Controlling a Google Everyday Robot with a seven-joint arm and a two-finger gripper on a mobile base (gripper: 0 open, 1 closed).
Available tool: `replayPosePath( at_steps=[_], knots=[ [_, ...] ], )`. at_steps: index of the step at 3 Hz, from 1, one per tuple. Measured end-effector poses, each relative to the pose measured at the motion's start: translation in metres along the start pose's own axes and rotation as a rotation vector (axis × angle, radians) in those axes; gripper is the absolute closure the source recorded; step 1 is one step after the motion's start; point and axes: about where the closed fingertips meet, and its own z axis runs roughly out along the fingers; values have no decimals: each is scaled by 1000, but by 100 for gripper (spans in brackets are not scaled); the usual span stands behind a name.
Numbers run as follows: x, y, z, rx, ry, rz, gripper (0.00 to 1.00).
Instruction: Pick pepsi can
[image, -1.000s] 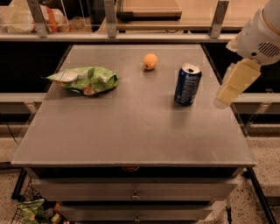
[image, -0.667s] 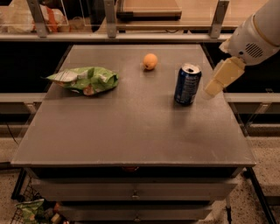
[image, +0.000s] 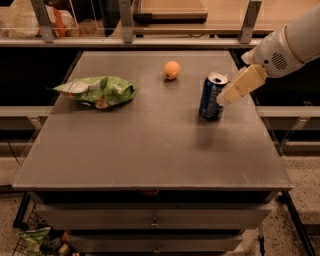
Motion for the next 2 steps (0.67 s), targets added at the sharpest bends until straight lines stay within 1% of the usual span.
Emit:
replayPosePath(
  at_steps=[1, 2],
  knots=[
    [-9, 1, 12, -24, -69, 15, 0],
    [-9, -2, 20, -15, -101, 40, 0]
  ],
)
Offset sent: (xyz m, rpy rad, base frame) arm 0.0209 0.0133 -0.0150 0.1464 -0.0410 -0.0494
